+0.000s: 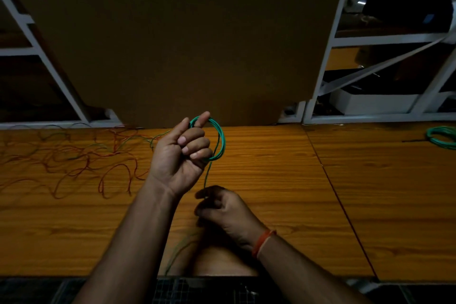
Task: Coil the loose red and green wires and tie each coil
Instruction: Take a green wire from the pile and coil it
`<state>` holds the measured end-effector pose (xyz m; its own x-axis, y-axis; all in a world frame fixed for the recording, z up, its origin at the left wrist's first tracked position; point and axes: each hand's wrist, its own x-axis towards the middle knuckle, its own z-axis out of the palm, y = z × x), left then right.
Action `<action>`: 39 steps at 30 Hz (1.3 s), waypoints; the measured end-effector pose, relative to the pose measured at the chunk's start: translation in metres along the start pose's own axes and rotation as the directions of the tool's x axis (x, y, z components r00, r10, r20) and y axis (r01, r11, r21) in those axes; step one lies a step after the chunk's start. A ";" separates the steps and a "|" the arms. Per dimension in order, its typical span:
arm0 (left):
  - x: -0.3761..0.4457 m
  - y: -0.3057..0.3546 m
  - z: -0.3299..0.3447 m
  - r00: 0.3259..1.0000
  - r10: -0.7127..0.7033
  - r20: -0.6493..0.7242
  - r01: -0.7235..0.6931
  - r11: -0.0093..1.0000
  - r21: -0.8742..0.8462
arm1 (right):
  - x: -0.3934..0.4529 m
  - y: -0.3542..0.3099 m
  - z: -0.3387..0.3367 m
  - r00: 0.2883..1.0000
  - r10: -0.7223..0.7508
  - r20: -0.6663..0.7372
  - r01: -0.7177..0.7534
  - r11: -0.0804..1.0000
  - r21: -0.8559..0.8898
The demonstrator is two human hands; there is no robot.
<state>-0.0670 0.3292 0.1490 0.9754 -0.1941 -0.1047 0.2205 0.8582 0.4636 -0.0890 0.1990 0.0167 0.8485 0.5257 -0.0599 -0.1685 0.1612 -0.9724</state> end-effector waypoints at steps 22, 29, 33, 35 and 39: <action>0.000 -0.025 -0.018 0.973 0.230 0.003 -0.196 0.823 0.533 | -0.045 -0.125 -0.053 0.793 -0.608 0.038 0.474 0.576 -0.666; -0.008 -0.040 -0.013 0.994 0.111 0.015 -0.099 0.809 0.579 | -0.023 -0.139 -0.048 0.790 -0.612 0.023 0.474 0.587 -0.657; -0.007 -0.038 -0.015 0.998 0.054 0.045 -0.070 0.814 0.577 | -0.011 -0.138 -0.045 0.822 -0.570 -0.005 0.428 0.623 -0.655; -0.006 -0.036 -0.017 0.997 0.009 0.076 -0.051 0.817 0.574 | -0.008 -0.137 -0.045 0.823 -0.567 -0.014 0.419 0.624 -0.660; -0.006 -0.033 -0.019 0.996 -0.046 0.080 -0.010 0.810 0.586 | -0.004 -0.138 -0.051 0.872 -0.475 -0.123 0.336 0.760 -0.556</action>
<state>-0.0802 0.3110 0.1181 0.9612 -0.2705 -0.0549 0.1689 0.4190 0.8921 -0.0441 0.1320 0.1401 0.8811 0.2792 0.3816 0.4357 -0.1655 -0.8848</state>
